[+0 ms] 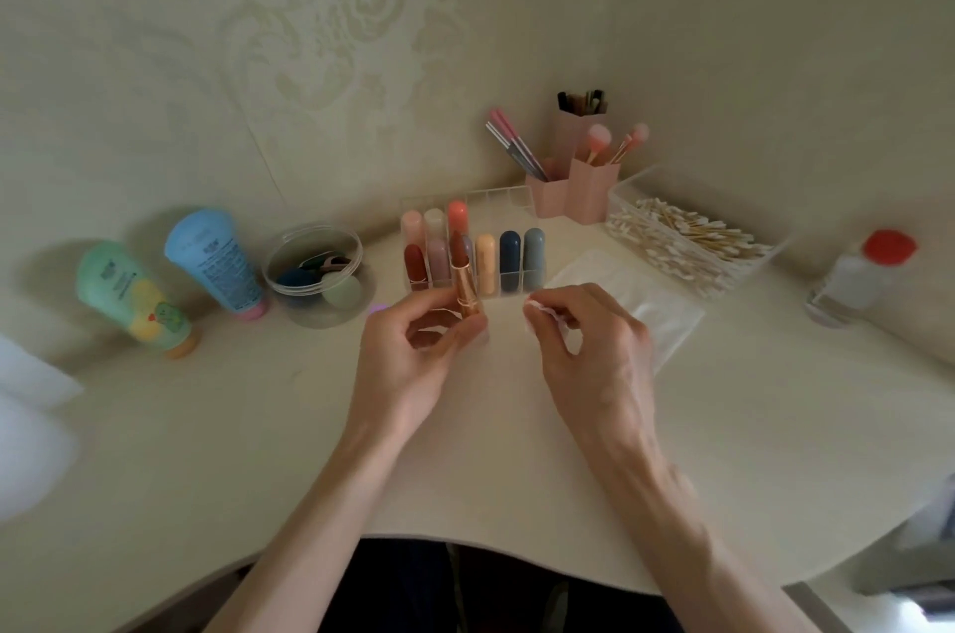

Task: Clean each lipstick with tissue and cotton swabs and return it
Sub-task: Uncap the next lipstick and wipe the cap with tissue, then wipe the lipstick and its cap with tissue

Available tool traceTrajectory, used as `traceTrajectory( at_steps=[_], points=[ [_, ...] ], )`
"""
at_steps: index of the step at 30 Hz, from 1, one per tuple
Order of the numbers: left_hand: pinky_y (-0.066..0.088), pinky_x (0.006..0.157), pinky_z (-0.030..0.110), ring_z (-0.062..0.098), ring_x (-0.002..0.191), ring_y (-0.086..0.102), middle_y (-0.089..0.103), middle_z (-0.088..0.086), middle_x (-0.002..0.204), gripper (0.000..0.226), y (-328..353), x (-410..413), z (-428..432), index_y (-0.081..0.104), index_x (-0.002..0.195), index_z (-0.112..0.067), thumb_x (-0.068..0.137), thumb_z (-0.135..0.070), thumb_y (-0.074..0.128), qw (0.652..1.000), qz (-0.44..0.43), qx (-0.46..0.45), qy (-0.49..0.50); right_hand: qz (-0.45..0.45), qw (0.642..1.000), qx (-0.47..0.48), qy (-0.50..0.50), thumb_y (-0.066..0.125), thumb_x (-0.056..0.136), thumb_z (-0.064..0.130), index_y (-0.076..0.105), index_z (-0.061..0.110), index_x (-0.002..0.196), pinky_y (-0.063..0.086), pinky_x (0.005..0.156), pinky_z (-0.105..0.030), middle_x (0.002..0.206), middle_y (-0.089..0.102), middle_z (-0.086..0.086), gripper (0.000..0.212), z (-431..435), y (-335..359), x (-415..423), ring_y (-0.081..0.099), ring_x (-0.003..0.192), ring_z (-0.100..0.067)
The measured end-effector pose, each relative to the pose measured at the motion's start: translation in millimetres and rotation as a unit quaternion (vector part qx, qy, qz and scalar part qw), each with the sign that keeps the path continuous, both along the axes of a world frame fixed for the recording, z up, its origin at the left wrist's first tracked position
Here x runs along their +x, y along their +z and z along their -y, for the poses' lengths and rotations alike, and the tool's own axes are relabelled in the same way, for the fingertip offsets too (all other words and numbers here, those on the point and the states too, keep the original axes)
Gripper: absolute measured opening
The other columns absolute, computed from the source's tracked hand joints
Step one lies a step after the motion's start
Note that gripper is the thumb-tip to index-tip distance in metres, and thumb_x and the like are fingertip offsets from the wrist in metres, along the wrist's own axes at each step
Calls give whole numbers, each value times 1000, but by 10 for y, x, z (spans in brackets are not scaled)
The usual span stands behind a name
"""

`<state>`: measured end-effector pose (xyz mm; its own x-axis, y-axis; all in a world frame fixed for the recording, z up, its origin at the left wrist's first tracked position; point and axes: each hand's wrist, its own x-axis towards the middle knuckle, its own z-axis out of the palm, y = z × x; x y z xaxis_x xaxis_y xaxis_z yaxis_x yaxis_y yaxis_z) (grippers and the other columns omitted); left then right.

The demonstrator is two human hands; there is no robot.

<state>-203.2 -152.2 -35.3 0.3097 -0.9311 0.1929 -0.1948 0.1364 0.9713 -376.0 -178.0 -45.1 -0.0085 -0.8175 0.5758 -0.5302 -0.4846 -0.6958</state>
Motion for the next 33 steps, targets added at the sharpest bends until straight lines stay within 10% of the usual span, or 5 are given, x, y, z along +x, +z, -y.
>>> traceTrajectory(
  at_steps=[8, 33],
  points=[
    [47, 74, 9, -4, 81, 68, 75, -18, 84, 14, -66, -141, 259, 76, 100, -24, 88, -23, 82, 984, 176, 1, 33, -68, 997, 41, -14, 80, 90, 13, 77, 18, 91, 54, 66, -34, 87, 71, 5, 6, 38, -45, -36, 67, 75, -16],
    [54, 81, 23, 5, 83, 64, 71, -13, 104, 38, -88, -117, 81, 66, 120, -23, 85, -23, 83, 935, 345, -12, 78, -130, 989, 75, 12, 77, 81, 11, 78, 19, 97, 50, 72, -36, 87, 68, 3, 17, 30, -98, -1, 63, 85, -23]
  ],
)
